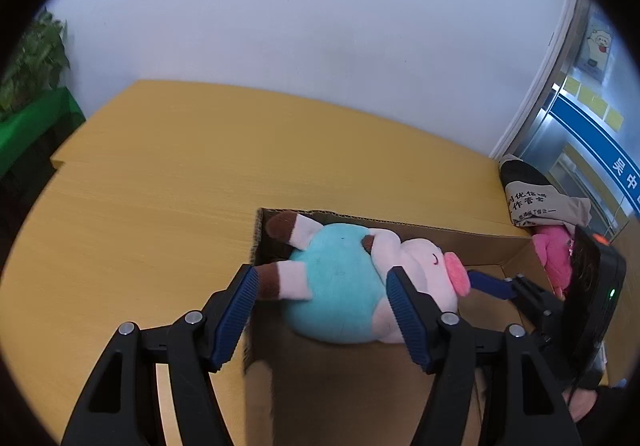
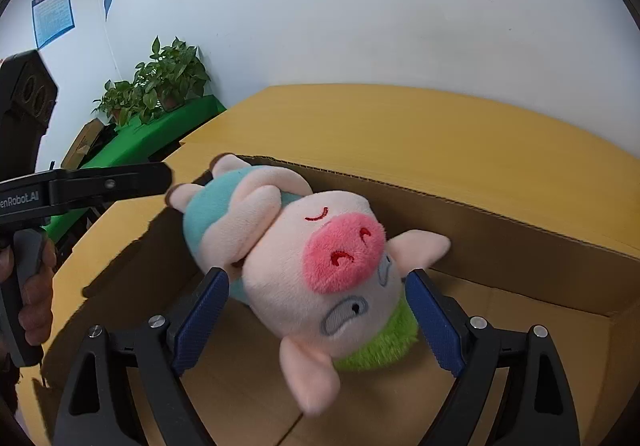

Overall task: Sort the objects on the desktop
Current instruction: 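Open the right tool to drop the pig plush into the box, then withdraw the right tool from the box toward the remaining items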

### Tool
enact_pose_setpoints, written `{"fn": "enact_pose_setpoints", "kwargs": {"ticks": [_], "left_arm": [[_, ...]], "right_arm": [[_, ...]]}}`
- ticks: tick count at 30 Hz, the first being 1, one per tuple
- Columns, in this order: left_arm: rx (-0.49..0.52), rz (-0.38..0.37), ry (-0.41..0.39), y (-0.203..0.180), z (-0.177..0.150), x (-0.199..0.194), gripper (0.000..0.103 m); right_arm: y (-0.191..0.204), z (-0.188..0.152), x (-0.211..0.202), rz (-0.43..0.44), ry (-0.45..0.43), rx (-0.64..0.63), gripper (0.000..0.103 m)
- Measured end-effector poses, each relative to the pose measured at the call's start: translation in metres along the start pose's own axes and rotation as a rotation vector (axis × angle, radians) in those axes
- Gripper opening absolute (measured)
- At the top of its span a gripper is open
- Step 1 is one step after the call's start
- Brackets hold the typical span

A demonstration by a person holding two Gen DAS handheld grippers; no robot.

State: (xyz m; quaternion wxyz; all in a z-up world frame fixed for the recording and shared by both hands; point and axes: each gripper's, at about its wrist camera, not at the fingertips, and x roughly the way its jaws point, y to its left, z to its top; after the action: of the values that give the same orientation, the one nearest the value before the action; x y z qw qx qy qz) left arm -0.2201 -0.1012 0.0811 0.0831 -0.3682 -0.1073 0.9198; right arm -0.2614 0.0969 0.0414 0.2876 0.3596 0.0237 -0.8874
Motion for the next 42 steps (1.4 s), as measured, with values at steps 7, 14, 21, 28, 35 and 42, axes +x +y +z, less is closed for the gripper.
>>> {"fn": "enact_pose_setpoints", "kwargs": {"ticks": [7,14,21,28,35,42], "left_arm": [[0.176,0.074,-0.146,-0.041,-0.038,-0.103,0.079],[0.196,0.014,-0.205,-0.087,-0.094,-0.165,0.069],[0.175,0.03,-0.171,-0.106,-0.132,-0.193,0.017],[0.256,0.132,-0.268,-0.129,-0.159,-0.23,0.088],[0.251,0.118,-0.256,-0.136,-0.172,-0.237,0.088],[0.25,0.139,-0.247,-0.139,-0.181,-0.231,0.088]], "right_arm": [[0.03,-0.007,-0.133,-0.171,-0.084,-0.067,0.099],[0.074,-0.061,-0.246,-0.143,-0.22,-0.034,0.102],[0.096,-0.108,-0.276,-0.16,-0.145,0.026,0.009],[0.113,-0.134,-0.321,-0.16,-0.209,0.035,0.102],[0.122,-0.149,-0.326,-0.181,-0.179,0.043,0.102],[0.129,-0.159,-0.319,-0.2,-0.15,0.044,0.102]]}}
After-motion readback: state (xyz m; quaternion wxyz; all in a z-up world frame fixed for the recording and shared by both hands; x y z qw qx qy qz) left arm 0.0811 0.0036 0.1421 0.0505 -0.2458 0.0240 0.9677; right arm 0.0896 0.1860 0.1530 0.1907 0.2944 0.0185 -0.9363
